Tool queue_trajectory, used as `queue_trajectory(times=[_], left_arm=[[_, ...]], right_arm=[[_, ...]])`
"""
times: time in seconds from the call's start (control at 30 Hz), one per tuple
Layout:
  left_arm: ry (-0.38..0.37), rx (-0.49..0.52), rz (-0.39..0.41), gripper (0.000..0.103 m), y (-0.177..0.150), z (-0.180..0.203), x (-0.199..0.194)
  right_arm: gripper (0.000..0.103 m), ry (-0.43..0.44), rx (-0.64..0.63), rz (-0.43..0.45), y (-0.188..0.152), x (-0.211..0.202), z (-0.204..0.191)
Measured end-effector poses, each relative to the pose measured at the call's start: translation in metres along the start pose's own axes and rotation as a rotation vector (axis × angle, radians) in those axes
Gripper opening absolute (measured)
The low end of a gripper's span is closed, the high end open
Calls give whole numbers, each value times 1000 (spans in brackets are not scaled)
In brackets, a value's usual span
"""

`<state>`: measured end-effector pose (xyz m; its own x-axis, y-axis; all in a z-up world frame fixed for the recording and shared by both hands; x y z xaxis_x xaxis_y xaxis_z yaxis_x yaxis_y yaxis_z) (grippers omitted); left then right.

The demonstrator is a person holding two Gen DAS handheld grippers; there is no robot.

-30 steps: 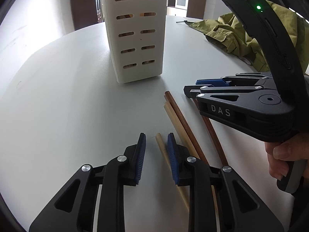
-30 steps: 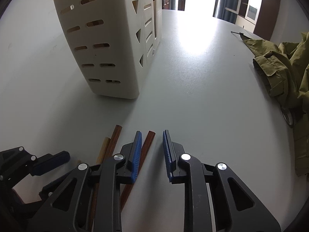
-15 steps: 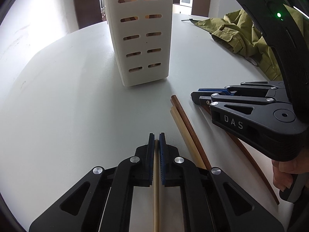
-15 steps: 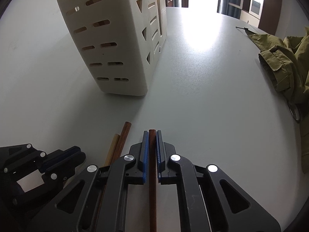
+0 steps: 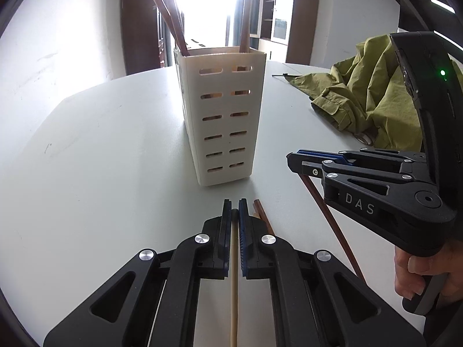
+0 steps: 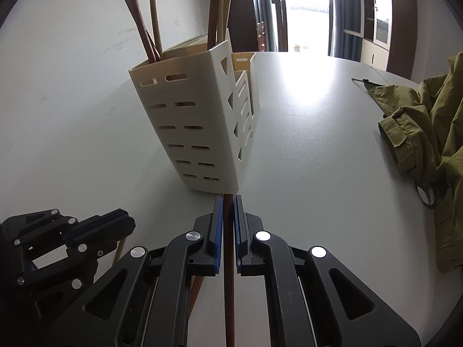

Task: Organize utensils
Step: 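Raise both held chopsticks and lower them upright into the cream holder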

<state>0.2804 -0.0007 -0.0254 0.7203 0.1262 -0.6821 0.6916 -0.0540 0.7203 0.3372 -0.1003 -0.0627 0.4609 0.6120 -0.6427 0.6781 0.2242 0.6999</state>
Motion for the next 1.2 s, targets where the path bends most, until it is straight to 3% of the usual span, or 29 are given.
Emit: queue_trajectory(times=[1.2], left_arm=[[33, -33, 335, 4, 101, -17, -82]], right_arm=[[8, 63, -124, 319, 96, -71, -30]])
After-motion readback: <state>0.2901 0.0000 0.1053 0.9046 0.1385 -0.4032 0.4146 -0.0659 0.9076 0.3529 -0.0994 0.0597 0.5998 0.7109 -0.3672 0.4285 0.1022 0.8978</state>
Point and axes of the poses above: each gripper's, at about its wrist camera, not at the fingertips, and x roughly the way its jaws point, z to its right, y to its top, the point moved 7 cm from there along x, roughly the way its jaws point, and after that the axes turned 12 degrees about y, right-handed, at the moved point
